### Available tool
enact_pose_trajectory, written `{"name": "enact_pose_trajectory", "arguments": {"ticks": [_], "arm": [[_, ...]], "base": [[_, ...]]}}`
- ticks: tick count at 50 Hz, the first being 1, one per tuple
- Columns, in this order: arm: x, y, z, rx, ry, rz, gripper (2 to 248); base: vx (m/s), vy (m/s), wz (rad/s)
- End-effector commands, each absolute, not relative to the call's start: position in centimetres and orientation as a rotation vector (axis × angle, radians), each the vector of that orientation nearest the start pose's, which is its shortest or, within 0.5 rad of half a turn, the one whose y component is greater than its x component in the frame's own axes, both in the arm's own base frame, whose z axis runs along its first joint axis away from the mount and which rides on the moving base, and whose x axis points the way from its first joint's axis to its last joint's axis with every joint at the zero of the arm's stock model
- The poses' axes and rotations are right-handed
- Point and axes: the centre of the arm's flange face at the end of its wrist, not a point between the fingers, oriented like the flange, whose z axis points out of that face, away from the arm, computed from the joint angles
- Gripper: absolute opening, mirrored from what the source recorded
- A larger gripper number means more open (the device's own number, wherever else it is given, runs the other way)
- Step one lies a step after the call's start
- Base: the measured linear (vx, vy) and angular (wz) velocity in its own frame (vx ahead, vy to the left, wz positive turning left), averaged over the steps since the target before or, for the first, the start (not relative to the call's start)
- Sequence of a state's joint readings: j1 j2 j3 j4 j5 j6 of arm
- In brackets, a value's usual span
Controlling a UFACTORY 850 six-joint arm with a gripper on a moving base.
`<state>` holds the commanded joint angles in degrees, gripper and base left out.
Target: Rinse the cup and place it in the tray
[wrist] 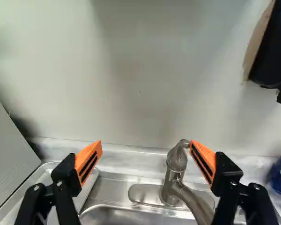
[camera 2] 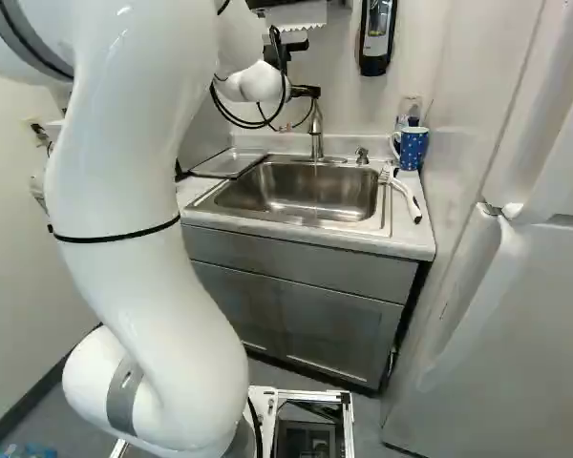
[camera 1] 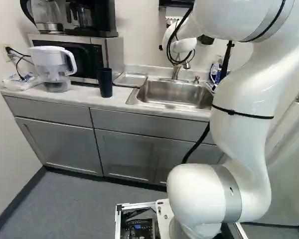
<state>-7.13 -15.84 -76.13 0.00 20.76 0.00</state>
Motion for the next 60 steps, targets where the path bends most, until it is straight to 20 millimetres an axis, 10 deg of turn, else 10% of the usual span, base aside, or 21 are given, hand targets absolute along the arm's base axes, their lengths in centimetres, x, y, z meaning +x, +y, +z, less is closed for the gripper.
{"name": "enact_pose_trajectory", "arguments": {"ticks": [60], "arm": [[64.6,-8.0,64.3,-2.442,0.151,-2.096,247]], "base": [[0.000,0.000,0.000]]}}
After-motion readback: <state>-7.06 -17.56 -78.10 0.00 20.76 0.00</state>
